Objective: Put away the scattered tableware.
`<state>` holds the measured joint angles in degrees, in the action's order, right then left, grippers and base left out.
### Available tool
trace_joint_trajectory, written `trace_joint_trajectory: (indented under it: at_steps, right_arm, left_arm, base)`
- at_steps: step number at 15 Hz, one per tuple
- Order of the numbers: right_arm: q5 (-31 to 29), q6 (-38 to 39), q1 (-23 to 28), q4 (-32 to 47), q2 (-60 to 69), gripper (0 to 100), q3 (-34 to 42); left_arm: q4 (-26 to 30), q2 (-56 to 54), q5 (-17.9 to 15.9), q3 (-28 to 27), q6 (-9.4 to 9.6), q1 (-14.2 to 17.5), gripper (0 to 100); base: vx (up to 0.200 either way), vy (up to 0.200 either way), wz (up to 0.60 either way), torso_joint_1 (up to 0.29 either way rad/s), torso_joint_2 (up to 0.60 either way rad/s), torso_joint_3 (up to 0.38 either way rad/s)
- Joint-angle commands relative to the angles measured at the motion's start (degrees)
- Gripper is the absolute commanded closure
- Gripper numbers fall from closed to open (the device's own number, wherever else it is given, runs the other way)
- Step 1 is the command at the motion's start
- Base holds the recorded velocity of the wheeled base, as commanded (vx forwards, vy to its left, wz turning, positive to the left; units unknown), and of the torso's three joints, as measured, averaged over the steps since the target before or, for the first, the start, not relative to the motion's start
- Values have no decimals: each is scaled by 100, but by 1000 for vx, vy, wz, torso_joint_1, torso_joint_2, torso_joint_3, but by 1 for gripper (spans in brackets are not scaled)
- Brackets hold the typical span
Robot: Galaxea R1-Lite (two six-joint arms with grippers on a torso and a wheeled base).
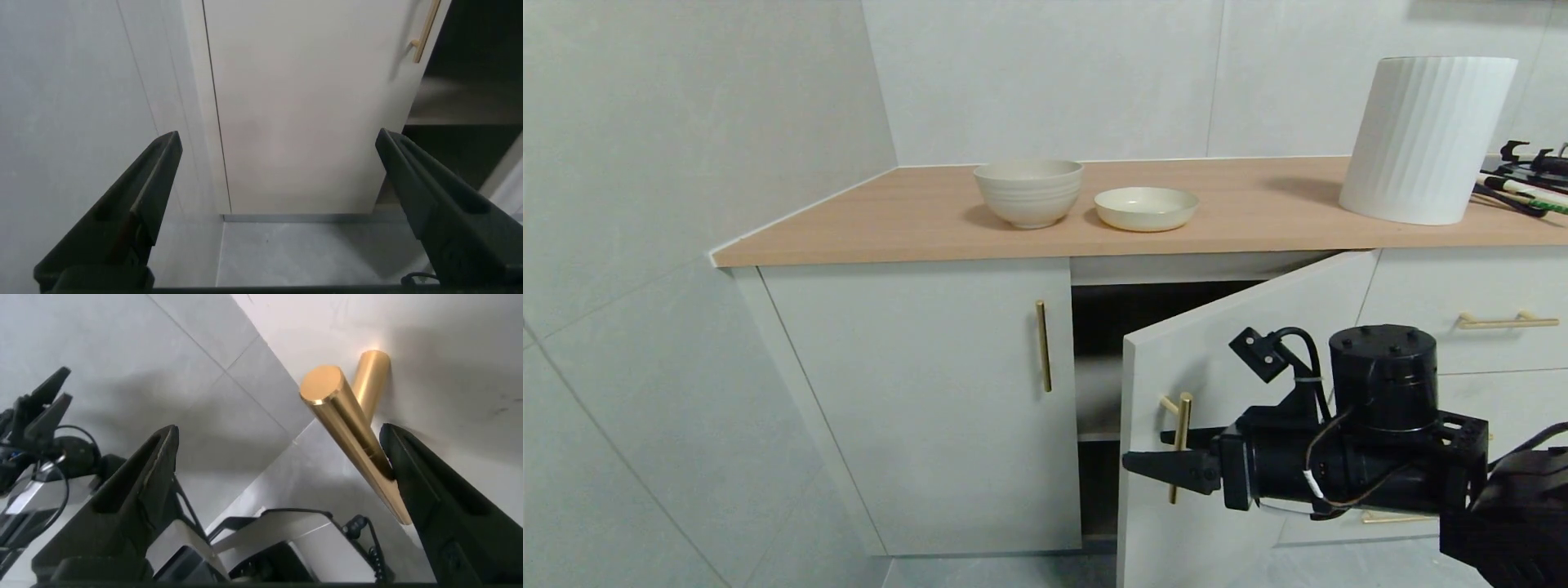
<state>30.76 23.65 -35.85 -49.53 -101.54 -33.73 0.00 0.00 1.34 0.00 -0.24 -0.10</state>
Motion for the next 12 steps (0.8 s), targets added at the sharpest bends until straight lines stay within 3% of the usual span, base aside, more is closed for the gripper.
trace_joint_trajectory:
  at_steps: [1, 8, 10, 12]
  right_arm:
    - [0, -10, -1, -48, 143, 0, 209]
    - [-8, -10, 26, -435, 143, 0, 534]
    - [-17, -27, -62, -479, 266, 0, 631]
    - [-17, -27, -62, -479, 275, 0, 649]
  left_arm:
    - [0, 0, -2, 0, -2, 1, 0]
    - [0, 0, -2, 0, 16, 1, 0]
    - [-9, 0, -11, 0, 253, 1, 0]
    - [-35, 0, -73, -26, 270, 1, 0]
  base:
    - [0, 0, 0, 0, 0, 0]
    - [0, 0, 0, 0, 0, 0]
    - [0, 0, 0, 0, 0, 0]
    - [0, 0, 0, 0, 0, 0]
